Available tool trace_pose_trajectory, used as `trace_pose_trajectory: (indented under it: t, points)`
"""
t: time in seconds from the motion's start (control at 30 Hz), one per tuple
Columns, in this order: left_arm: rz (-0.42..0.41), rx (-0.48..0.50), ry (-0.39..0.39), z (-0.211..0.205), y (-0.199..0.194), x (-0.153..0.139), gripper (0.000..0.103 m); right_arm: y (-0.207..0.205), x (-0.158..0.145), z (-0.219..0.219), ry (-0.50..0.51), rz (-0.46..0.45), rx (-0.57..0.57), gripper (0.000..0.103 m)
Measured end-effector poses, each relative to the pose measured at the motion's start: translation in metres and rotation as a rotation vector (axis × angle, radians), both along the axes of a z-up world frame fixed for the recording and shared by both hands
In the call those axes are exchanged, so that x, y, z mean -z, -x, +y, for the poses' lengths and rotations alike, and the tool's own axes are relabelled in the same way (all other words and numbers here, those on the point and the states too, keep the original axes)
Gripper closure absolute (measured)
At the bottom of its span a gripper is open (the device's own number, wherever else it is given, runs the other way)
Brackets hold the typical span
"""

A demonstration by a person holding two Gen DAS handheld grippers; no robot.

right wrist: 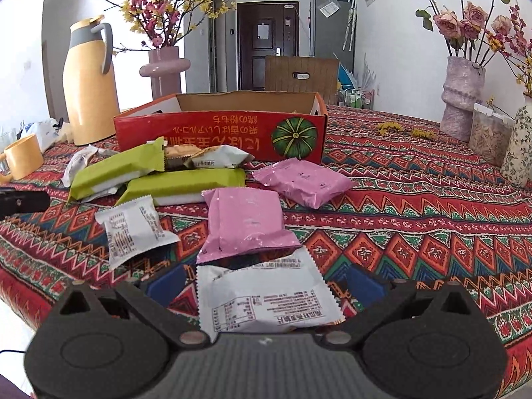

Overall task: Organize snacks
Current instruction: 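Withdraw both grippers from the box back over the snack pile, then grasp a white packet with the right gripper while the left grasps another white packet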

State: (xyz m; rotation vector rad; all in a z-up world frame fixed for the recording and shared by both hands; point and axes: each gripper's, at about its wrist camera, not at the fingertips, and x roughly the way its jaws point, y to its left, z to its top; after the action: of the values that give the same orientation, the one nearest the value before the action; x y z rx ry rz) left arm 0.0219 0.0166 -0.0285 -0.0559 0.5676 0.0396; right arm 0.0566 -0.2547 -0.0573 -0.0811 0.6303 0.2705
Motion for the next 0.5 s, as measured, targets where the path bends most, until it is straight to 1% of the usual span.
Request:
trace_pose_trajectory:
  t: [0.07, 0.1, 0.17, 0.3, 0.4, 0.47, 0.5]
  points:
    - [0.004, 0.000, 0.000, -0.001, 0.001, 0.001, 0.000, -0.003, 0.006, 0.003, 0.031, 0.002, -0.006, 0.003]
    - [0.006, -0.002, -0.002, -0.001, 0.001, 0.001, 0.000, -0.003, 0.007, 0.001, 0.018, -0.004, -0.014, 0.004]
    - [0.010, -0.004, -0.003, -0.002, 0.002, 0.002, 0.000, -0.003, 0.007, -0.001, -0.009, -0.001, -0.028, 0.012]
    - [0.015, -0.004, -0.006, -0.005, 0.002, 0.002, 0.000, 0.002, 0.007, -0.002, -0.016, -0.018, -0.044, 0.020]
    - [0.020, 0.001, -0.015, -0.009, 0.002, 0.003, 0.000, 0.005, 0.005, -0.002, -0.016, -0.020, -0.053, 0.030]
    - [0.025, 0.005, -0.021, -0.013, 0.001, 0.004, 0.000, 0.008, 0.004, -0.002, -0.022, -0.022, -0.069, 0.042]
    - [0.027, 0.008, -0.024, -0.015, 0.001, 0.004, 0.000, 0.009, 0.004, -0.002, -0.026, -0.024, -0.075, 0.045]
